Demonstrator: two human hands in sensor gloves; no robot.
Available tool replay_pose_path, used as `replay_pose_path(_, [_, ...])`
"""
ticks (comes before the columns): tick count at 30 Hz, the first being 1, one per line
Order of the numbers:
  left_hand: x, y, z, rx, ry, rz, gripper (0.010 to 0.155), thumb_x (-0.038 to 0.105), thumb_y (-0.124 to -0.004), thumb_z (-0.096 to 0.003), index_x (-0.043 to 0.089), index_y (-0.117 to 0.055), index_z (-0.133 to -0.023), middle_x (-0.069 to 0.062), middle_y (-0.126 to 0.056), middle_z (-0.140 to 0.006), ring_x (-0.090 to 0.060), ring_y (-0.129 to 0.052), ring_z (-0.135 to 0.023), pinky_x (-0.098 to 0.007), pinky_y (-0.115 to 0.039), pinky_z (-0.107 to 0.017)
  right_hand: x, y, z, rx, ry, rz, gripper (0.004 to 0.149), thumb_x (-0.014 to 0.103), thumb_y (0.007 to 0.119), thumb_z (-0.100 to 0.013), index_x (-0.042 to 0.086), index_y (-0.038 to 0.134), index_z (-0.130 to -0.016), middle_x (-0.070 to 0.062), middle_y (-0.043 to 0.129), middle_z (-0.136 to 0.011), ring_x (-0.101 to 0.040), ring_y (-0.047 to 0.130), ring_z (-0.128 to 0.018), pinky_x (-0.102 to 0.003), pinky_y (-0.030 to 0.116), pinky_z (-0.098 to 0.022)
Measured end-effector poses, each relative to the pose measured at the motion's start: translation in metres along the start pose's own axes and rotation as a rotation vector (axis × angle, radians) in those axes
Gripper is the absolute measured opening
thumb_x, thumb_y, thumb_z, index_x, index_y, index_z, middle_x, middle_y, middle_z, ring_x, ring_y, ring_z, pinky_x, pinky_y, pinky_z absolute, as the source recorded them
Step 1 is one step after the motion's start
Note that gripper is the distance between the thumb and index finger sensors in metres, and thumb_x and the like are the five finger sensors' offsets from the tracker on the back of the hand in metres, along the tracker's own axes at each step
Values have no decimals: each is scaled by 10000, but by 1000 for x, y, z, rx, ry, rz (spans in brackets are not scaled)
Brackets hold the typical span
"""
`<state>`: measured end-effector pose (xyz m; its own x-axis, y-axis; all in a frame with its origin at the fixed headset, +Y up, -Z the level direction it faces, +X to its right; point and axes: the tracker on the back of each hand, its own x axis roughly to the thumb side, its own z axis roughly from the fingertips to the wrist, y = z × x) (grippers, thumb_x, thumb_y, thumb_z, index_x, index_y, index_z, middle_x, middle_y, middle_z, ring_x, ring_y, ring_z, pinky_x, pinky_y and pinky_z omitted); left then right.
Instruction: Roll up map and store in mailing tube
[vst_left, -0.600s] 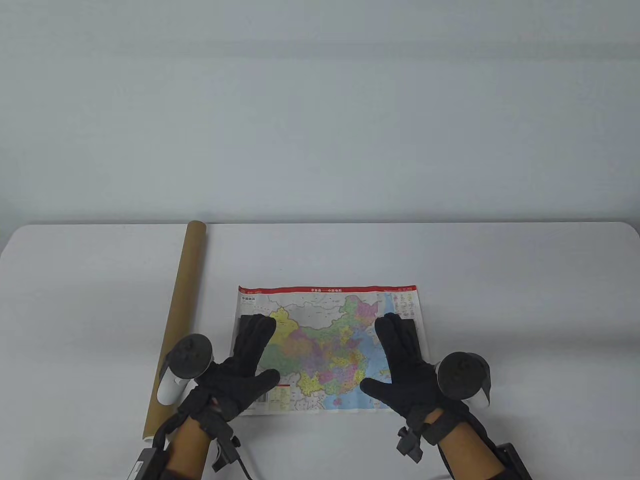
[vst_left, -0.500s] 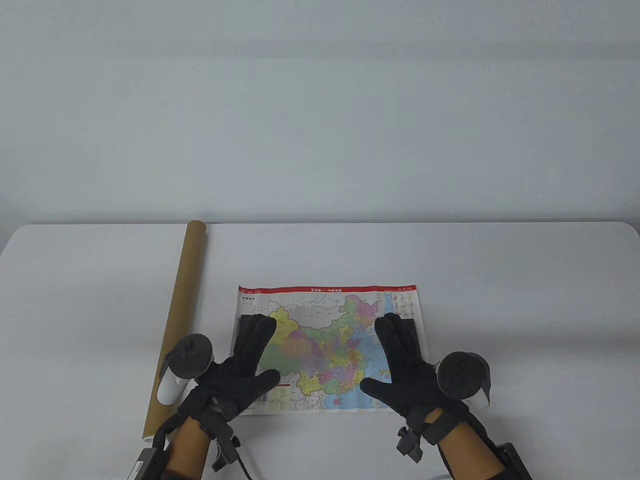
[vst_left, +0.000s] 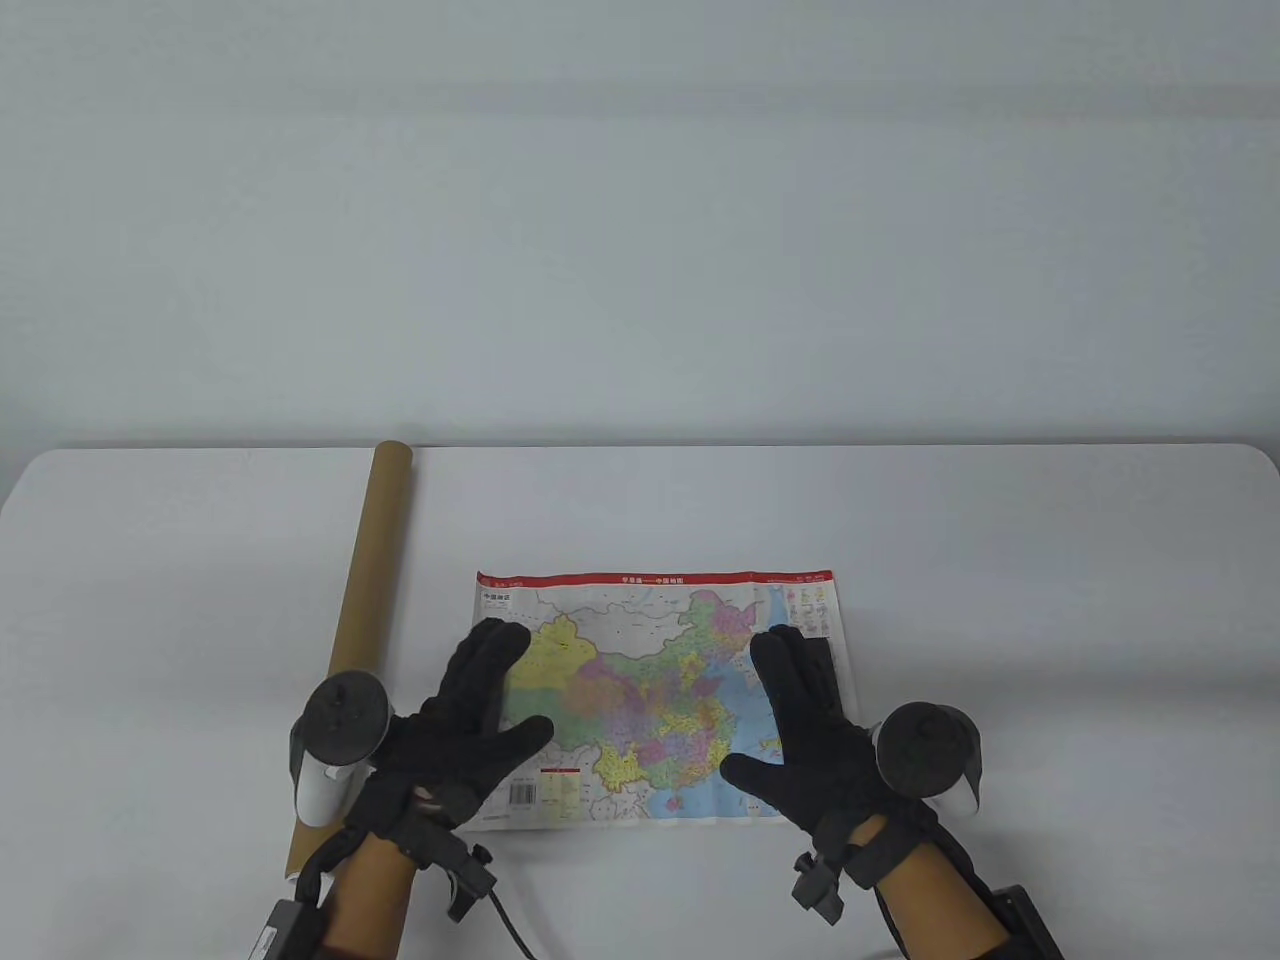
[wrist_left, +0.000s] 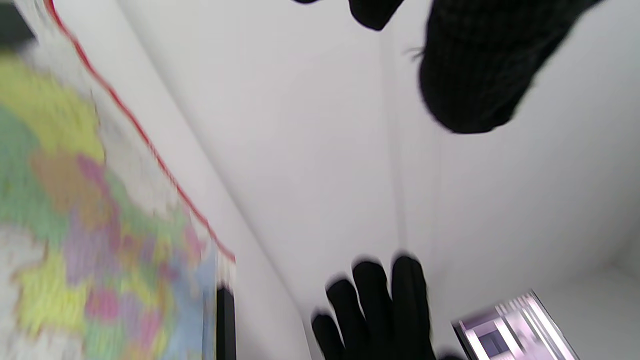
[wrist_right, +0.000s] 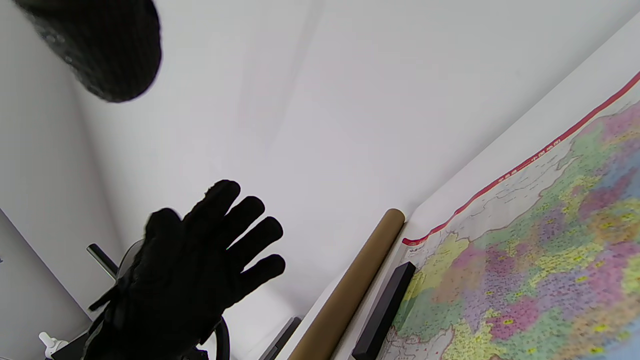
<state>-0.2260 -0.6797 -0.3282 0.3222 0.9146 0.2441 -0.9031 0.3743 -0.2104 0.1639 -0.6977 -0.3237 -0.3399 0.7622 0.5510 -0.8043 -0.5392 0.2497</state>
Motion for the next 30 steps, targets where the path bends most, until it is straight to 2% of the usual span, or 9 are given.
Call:
replay_pose_path(4, [2, 32, -2, 248, 200, -143, 811, 532, -926, -411, 365, -477, -1065, -18, -402, -1157, -371, -491, -1099, -570, -444, -812, 1, 1, -1, 8, -4, -7, 998, 640, 768, -541, 127, 150, -1133, -279, 46, -1111, -642, 111, -956, -748, 255, -609])
replay_pose_path(6, [-2, 45, -8, 302, 308, -210, 816, 507, -935, -415, 363, -465, -1067, -17, -410, -1154, -365, -505, -1095, -560, -453, -815, 1, 1, 0, 5, -8, -3, 1000, 638, 771, -542, 125, 149, -1134, -277, 47, -1112, -640, 113, -958, -746, 258, -612])
replay_pose_path(8, [-11, 60, -15, 394, 463, -326, 855, 546, -959, -378, 357, -481, -1062, -32, -460, -1145, -378, -581, -1072, -555, -533, -798, 1, 0, 0, 1, -8, -9, 998, 631, 775, -547, 123, 147, -1134, -275, 47, -1112, -633, 115, -965, -741, 265, -619])
replay_pose_path(10, [-24, 74, -27, 396, 617, -414, 869, 550, -961, -376, 364, -465, -1064, -31, -448, -1149, -383, -575, -1075, -559, -535, -797, 2, 2, -1, -3, -9, -32, 1000, 646, 765, -536, 126, 152, -1131, -291, 49, -1105, -654, 115, -945, -755, 254, -597])
replay_pose_path(16, [-62, 90, -45, 374, 895, -539, 897, 558, -952, -381, 370, -413, -1072, -31, -401, -1163, -397, -539, -1093, -597, -529, -790, 3, 2, -1, -1, -17, -30, 999, 639, 770, -542, 121, 151, -1132, -288, 51, -1107, -647, 120, -951, -748, 263, -604])
replay_pose_path(23, [-104, 84, -57, 292, 1076, -592, 966, 571, -927, -395, 353, -275, -1074, -64, -336, -1164, -456, -434, -1105, -656, -531, -761, 5, 3, -1, -1, -30, -29, 1000, 637, 770, -543, 112, 155, -1131, -293, 56, -1103, -649, 122, -947, -749, 269, -599])
replay_pose_path(27, [-123, 76, -59, 232, 1195, -683, 980, 604, -893, -409, 352, -214, -1068, -70, -333, -1161, -459, -430, -1103, -650, -542, -759, 5, 3, 1, 14, -29, 0, 999, 637, 770, -542, 109, 160, -1131, -297, 57, -1101, -652, 123, -941, -749, 265, -594])
replay_pose_path(30, [-129, 73, -60, 204, 1274, -780, 906, 546, -871, -447, 364, -236, -1067, 2, -493, -1135, -407, -506, -1103, -605, -570, -772, 4, 2, 1, 9, -24, -9, 998, 636, 770, -542, 105, 163, -1131, -300, 59, -1099, -653, 123, -940, -748, 264, -593])
